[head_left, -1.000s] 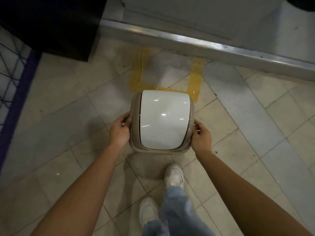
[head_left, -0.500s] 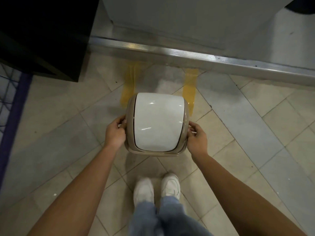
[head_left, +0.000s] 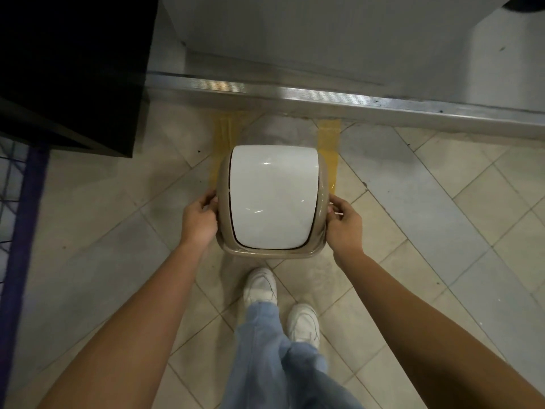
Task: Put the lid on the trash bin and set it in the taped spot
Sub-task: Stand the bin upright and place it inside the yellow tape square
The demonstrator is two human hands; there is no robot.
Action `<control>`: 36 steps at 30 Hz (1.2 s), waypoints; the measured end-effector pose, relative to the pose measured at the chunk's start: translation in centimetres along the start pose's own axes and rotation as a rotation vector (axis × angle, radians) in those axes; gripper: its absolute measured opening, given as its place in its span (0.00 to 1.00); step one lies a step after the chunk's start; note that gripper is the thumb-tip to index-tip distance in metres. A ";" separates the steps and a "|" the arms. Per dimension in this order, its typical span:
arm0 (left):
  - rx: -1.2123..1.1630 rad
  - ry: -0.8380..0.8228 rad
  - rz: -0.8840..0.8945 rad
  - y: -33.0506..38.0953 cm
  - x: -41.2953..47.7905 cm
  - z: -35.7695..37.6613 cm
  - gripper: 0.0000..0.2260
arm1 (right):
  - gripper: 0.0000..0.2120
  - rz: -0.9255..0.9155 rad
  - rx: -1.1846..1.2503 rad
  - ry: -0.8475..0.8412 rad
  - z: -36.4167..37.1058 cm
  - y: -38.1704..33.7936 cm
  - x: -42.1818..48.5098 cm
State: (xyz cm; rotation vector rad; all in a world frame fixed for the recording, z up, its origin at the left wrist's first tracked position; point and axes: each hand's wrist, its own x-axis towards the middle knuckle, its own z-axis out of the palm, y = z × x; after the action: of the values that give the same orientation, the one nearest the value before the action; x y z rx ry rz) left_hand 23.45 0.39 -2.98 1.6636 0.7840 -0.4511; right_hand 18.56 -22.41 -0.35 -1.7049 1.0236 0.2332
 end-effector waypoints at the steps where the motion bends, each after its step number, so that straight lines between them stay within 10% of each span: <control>1: 0.001 -0.006 0.001 0.2 0.2 0.1 0.13 | 0.16 0.003 -0.004 0.005 0.1 -0.1 0.1; 36: -0.101 -0.080 0.097 4.9 7.0 4.1 0.14 | 0.19 0.026 0.161 0.061 2.2 -4.0 7.3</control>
State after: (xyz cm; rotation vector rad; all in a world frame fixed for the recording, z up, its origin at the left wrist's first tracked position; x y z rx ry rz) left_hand 32.26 -2.18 -5.24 1.5728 0.6543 -0.4011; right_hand 26.61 -24.04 -2.87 -1.5620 1.0803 0.1124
